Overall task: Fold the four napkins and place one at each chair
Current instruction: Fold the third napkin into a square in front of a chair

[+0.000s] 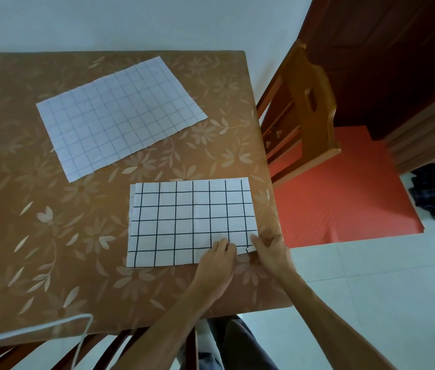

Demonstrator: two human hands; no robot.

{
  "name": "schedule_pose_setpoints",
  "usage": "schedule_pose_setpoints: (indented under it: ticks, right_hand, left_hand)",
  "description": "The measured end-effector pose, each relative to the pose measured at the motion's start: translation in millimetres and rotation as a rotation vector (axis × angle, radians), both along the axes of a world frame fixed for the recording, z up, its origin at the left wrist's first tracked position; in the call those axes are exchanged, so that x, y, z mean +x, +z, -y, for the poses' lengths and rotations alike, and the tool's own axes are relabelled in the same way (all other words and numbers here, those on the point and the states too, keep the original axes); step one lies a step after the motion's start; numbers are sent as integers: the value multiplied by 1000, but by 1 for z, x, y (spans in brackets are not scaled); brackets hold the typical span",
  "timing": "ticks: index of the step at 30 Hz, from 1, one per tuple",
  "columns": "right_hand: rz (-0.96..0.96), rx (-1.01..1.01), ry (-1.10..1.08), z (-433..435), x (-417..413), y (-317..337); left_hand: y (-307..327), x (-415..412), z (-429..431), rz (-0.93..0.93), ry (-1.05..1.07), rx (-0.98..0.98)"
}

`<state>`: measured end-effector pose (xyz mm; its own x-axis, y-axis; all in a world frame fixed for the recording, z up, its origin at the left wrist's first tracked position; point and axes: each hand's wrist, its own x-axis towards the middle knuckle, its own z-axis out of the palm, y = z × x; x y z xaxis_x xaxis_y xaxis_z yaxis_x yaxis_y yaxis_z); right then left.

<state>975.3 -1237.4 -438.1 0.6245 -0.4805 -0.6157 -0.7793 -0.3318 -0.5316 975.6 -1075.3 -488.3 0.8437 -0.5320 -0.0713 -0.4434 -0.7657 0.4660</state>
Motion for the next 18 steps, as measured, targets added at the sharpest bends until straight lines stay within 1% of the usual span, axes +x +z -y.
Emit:
schedule_pose_setpoints:
  ticks: [3,5,8,10,13,15,18]
  right_hand:
    - [30,162,-78,-2,1,-2]
    - [55,205,-90,-6,3,-2]
    - [136,107,29,-20,8,13]
    - [221,86,139,-35,13,23]
    - [321,155,255,-62,24,35]
    - [374,185,309,-83,34,40]
    - [368,200,428,-117,47,41]
  left_hand:
    - [1,-2,-3,-4,14,-45]
    - [3,-3,-4,6,38,-83]
    - [13,-3,-8,11,143,-151]
    - [24,0,-12,-3,226,-191]
    - [34,4,-22,-9,344,-276]
    - [38,6,-35,-53,425,-330]
    - [41,6,-59,-163,574,-500]
